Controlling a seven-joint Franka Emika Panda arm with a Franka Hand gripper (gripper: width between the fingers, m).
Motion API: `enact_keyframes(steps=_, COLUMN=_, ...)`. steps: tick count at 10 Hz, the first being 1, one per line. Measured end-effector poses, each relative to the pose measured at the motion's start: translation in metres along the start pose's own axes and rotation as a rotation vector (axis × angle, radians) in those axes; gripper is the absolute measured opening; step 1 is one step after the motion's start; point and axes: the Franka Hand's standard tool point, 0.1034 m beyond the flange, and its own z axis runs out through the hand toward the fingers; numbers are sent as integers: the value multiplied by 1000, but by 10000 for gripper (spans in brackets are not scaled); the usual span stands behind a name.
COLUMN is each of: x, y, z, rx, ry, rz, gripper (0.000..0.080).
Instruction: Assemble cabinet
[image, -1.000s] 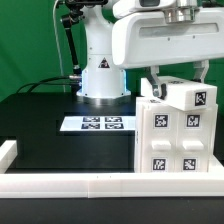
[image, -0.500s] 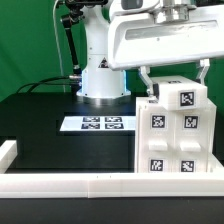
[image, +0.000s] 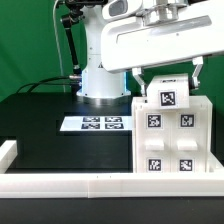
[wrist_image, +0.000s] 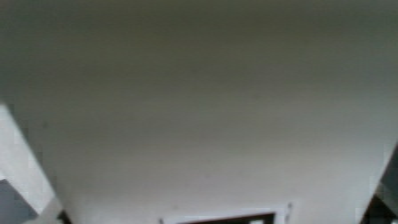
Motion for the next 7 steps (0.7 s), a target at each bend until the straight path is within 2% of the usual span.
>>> enact_keyframes(steps=3, x=3, y=5, z=-1, rx=-5, ry=6, rz=137, gripper=563)
enact_keyframes(steps=7, x=-4, y=8, z=-3, rx=-11, ry=17, rz=413, gripper=570)
